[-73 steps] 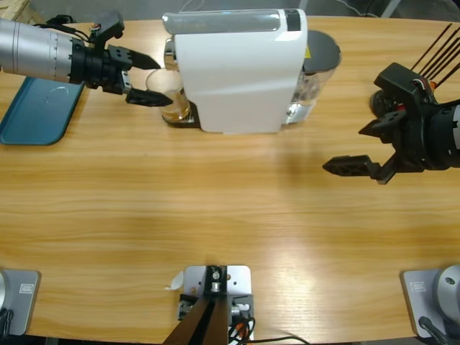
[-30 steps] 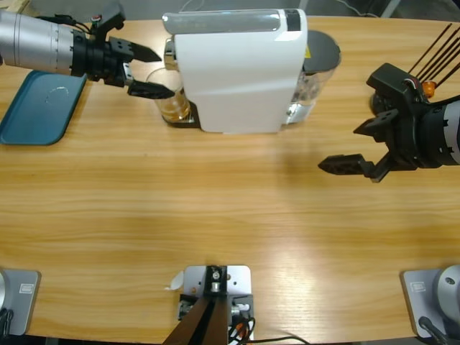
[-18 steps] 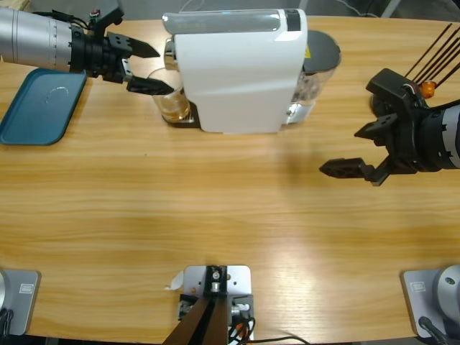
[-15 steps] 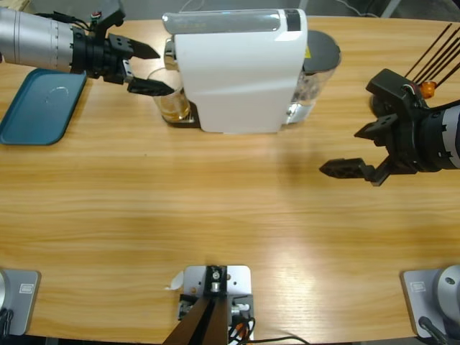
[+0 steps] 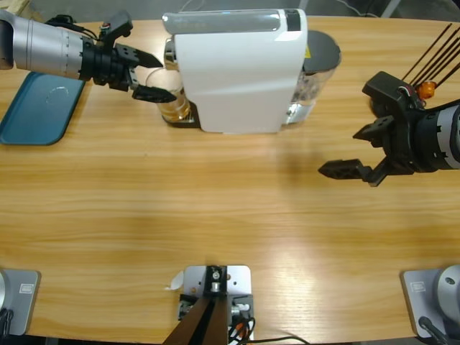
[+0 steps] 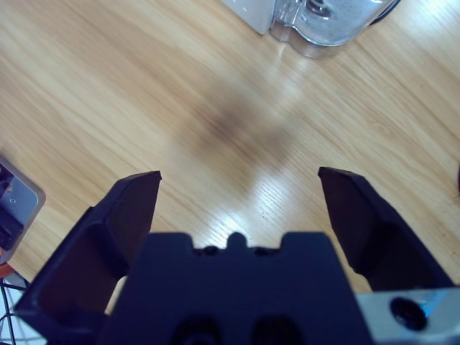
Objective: Pour coffee
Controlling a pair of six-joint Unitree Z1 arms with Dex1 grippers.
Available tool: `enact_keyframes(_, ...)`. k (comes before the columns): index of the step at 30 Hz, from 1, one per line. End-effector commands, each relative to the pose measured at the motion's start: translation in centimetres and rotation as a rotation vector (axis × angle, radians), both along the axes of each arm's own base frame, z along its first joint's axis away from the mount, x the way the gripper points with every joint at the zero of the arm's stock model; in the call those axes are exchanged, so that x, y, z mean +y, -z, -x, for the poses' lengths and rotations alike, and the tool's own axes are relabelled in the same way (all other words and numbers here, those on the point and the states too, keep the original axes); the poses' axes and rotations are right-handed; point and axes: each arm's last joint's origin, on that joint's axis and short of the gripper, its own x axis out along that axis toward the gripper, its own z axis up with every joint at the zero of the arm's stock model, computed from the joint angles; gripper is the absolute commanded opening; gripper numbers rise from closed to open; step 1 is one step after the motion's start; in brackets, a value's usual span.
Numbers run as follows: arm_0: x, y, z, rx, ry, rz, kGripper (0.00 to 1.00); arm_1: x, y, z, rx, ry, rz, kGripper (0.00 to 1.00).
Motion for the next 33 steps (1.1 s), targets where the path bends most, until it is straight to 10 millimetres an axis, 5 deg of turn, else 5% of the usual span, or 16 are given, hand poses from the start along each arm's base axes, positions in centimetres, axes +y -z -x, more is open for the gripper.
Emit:
enact_keyframes(1,-0.9,2.6,0.2,0.062,0.025,-0.043,0.973,0.5,1.2,-0.1,0.035,-0.029,0.021,1.000)
enact_keyframes(23,-1.4,3.3,0.4,0.117,-0.026,-0.067,0.821,0.5,1.2,-0.1,0.033,-0.029,0.017,1.000)
enact_keyframes(27,-1.5,3.5,0.6,0.144,-0.034,-0.064,0.605,0.5,1.2,-0.1,0.031,-0.030,0.014,1.000)
enact_keyframes(30,-1.5,3.7,0.8,0.168,-0.054,-0.070,0.178,0.5,1.1,-0.1,0.030,-0.030,0.012,1.000)
enact_keyframes(33,-1.6,3.7,0.9,0.174,-0.056,-0.074,0.108,0.5,1.1,0.0,0.028,-0.030,0.011,1.000)
